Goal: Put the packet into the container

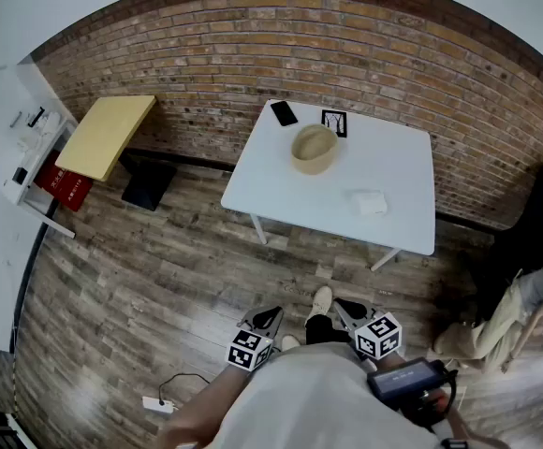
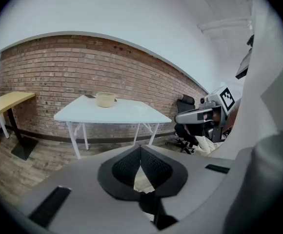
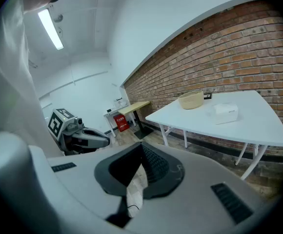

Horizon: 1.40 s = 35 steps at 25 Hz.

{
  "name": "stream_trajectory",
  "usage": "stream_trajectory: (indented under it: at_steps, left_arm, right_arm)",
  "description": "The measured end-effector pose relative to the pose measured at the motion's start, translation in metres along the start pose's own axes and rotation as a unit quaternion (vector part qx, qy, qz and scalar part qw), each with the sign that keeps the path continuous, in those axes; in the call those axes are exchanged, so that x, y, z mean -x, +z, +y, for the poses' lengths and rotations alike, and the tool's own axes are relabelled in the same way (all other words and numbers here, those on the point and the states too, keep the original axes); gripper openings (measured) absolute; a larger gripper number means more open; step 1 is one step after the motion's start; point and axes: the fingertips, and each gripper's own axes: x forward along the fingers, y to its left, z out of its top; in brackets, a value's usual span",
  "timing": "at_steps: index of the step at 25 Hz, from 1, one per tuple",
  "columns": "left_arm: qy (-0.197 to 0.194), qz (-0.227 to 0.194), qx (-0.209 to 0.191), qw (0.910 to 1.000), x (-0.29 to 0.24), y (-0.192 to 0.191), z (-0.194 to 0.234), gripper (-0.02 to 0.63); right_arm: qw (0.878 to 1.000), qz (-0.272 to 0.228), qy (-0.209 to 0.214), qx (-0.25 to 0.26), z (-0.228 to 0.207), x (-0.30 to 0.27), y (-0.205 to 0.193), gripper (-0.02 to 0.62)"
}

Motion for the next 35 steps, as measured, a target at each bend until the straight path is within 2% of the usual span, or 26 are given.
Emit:
stream_trajectory:
  at_steps: [6,27,35]
  left_arm:
    - [-0.008,-0.002,-0.007,0.9999,-0.006,0.006,-0.01,0.009]
    - [-0.019,0.011,-0.011,0.9997,-0.023,0.014,-0.017,0.009]
    - [-0.026,0.021,-0.006,0.9994,-0.044,0.023,-0.012,0.009]
  right_arm:
    - [0.999,-0.013,-0.024,-0.021,-0.014,0.013,-0.001,0.008]
    - [0.998,-0.006,-0.047,-0.041,-0.038,0.02,-0.006,0.008]
    - [0.997,0.003,-0.055,-0.052,-0.062,0.014,-0.001,0.008]
